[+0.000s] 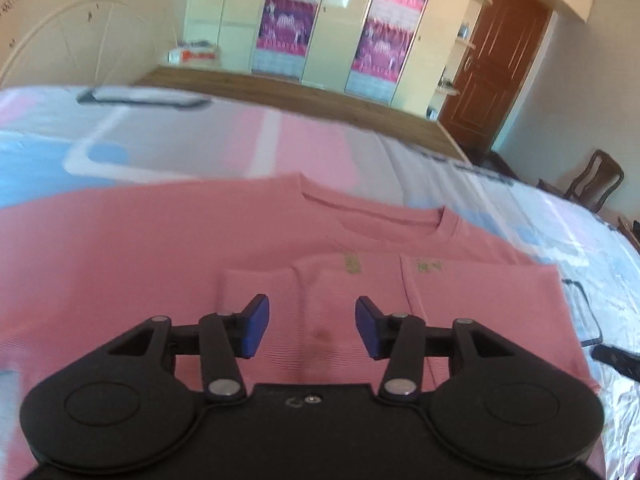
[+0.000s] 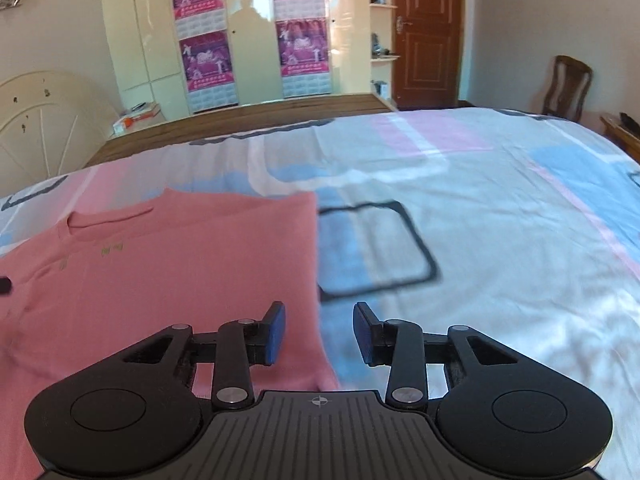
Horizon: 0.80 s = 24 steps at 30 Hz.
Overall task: Fold small clothes
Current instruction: 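Reach the left tool to the other sleeve cuff and close on it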
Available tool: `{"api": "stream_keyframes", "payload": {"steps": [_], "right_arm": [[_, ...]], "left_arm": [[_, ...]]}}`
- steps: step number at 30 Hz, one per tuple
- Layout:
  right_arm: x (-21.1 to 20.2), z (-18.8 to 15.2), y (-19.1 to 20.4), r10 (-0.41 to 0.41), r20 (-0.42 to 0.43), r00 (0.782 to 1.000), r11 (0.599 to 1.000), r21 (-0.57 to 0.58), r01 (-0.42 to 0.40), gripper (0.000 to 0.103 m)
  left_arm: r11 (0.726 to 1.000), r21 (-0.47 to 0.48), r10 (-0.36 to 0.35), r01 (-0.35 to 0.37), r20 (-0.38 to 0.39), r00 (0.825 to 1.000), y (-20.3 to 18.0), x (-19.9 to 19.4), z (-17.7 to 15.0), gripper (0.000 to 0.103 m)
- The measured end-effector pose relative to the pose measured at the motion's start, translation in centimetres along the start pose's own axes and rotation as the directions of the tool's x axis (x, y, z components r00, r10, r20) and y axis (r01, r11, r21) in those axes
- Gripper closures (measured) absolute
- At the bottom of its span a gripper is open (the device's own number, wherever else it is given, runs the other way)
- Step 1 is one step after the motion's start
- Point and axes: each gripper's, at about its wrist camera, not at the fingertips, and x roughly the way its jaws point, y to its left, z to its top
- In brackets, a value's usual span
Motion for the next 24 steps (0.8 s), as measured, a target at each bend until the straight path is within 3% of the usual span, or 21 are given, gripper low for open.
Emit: {"api": "stream_keyframes", "payload": {"steps": [3,7,10,12,14,18,24], "right_arm": [[3.4,1.8,0.9,0.020,-0.028,0.999,1.000,0.016,-0.019,0.065],[7.0,3.5,1.1,-0.030,-0.036,0.999,1.000,0.006,0.030,0.066],[8.9,3.6,0.7,-0.077,-0.061,0.995,0.997,-0.016,0.076,0.065],[8.5,3.9,0.4,-0.087,-0.066,0.994,0.996,0.025,0.088,0.065],[6.8,3.8,1.1,-0.094,-0.032,0.995,0.995,0.015,0.094,0.065],[3.1,2.6,4.1,0.066,0.001,0.998,0.998,-0.022,-0.066,0.065],[-0.4,-0.7,11.7,0.263,-0.037,0.964,0.958,-0.112,-0.265,0.065]], "left_arm": [[1.000,-0.012,0.029,-0.029,-0.046,0.999,0.2,2.4,-0.4,0.057],[0.998,0.039,0.056,-0.054,-0.035,0.998,0.7,3.3,-1.1,0.056],[0.999,0.003,0.048,-0.048,-0.052,0.997,0.9,3.4,-0.5,0.056],[0.998,-0.025,0.058,-0.059,-0.051,0.997,1.4,2.9,0.0,0.051],[0.996,-0.029,0.087,-0.088,-0.017,0.996,2.1,1.5,0.3,0.037],[0.991,-0.040,0.131,-0.130,0.020,0.991,5.2,-1.6,0.1,0.033],[0.963,-0.153,0.225,-0.223,-0.004,0.974,11.9,-6.0,-1.1,0.032]]}}
